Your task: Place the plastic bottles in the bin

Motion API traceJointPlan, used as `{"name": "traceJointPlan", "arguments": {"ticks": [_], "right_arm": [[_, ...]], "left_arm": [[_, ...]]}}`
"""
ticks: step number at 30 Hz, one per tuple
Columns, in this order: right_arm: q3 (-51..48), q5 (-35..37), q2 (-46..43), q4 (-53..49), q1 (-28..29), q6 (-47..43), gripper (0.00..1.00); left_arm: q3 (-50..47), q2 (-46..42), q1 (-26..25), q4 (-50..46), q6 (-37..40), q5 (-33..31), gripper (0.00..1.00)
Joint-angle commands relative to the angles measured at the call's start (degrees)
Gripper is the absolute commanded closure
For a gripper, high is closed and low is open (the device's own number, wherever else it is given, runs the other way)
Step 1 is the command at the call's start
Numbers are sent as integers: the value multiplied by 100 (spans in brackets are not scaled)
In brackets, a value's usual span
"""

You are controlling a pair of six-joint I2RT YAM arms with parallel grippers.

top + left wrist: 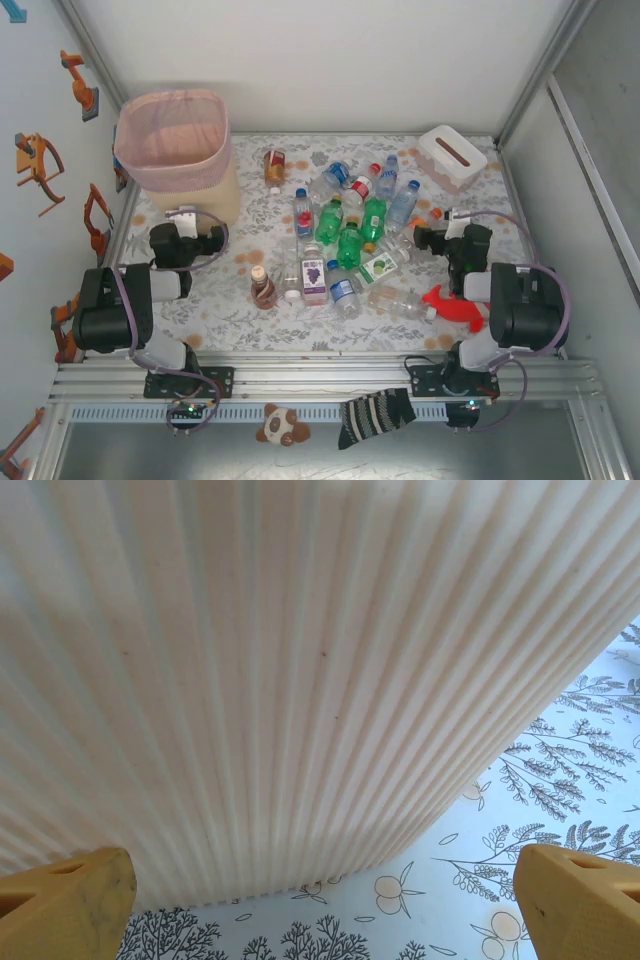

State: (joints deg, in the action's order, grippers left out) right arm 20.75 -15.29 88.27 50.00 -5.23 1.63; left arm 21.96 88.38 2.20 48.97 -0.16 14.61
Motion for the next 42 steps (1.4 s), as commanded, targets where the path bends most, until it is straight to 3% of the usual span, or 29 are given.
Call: {"name": "traceJointPlan", "arguments": {"ticks": [1,33,39,42], "right_arm": [[33,-88,11,195,-20,-88,1],[49,-59,-47,118,-30,-81,1],[36,47,-315,-79,-13,-69,3],[160,35,-696,-690,-11,-49,4]], "left_arm": [[-42,-32,-9,205,107,183,3],[1,-23,-19,174,-29,-250,3],[64,-684,-49,-499,-95,-545,3],[110,-1034,-117,-922,-41,-711,3]]}}
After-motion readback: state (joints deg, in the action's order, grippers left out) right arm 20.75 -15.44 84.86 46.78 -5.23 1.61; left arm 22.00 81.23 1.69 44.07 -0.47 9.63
